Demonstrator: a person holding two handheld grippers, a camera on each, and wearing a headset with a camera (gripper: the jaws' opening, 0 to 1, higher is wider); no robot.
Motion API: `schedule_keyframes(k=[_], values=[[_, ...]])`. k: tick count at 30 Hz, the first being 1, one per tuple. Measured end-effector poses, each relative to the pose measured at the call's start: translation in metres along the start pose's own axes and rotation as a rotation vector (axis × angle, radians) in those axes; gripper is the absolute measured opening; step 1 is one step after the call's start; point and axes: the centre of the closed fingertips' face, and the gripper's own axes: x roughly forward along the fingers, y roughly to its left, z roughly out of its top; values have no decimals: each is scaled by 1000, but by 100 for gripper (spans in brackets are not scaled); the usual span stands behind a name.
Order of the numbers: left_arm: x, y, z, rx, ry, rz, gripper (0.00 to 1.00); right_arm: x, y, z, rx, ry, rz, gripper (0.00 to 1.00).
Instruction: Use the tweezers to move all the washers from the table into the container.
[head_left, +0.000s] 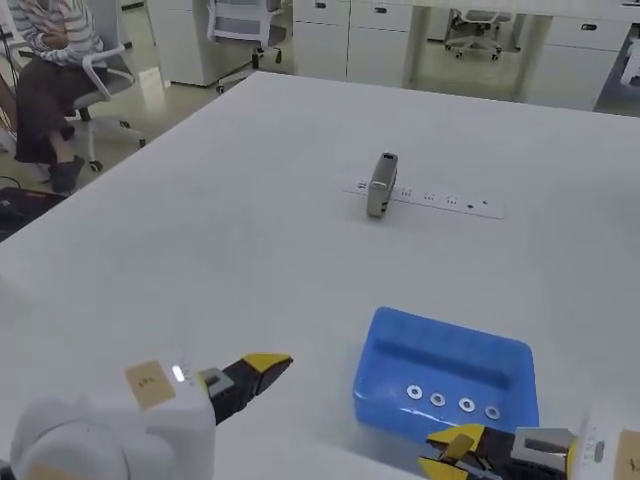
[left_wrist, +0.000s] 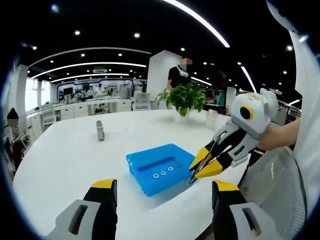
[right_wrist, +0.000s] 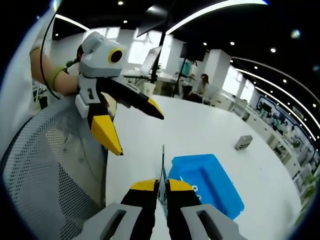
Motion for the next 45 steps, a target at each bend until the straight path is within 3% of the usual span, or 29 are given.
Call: schedule_keyframes(k=[5,11,23,36,45], values=[[0,0,0,0,0,-1,78,1,-7,16,-13,-31,-6,3],[0,1,1,-4,-6,2,78,6,-17,24,-22,-44,-7,3],[-1,4,0,-16,-4,15,78,23,-55,39,7,-106,-32,3],[-1,6,1,-23,-13,23,78,57,-86,17,128,-81,-7,3],[-2,8,0,-31,-12,29,77,75,-93,2,183,-47,24,3]])
